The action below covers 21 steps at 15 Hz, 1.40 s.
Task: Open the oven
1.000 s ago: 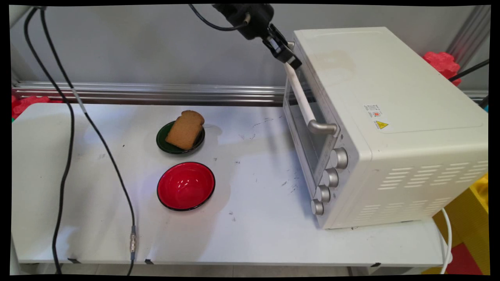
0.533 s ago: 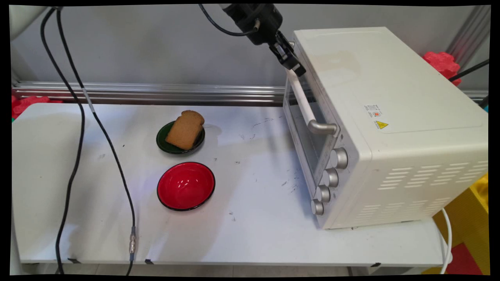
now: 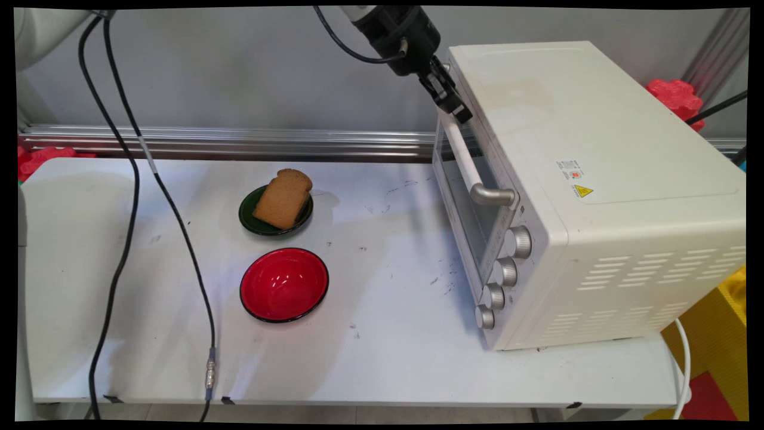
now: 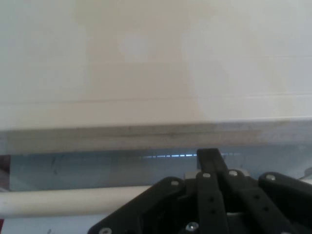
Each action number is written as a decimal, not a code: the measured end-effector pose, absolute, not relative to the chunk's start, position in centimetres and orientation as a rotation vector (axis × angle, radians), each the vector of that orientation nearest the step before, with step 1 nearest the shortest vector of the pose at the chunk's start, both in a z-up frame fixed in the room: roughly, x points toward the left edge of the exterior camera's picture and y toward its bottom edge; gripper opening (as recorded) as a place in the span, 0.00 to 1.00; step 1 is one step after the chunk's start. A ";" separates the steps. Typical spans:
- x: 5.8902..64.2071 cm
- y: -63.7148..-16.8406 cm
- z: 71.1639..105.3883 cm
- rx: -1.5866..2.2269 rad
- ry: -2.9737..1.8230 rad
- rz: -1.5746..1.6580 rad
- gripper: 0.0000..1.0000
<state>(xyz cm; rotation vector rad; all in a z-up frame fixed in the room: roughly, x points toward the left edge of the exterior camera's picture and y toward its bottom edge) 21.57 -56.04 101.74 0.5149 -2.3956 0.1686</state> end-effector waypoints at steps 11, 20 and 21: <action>21.1 -56.9 100.2 0.529 -2.397 0.185 0.00; 23.0 -56.3 98.7 0.532 -2.419 0.183 0.00; 23.4 -56.1 98.5 0.533 -2.426 0.181 0.00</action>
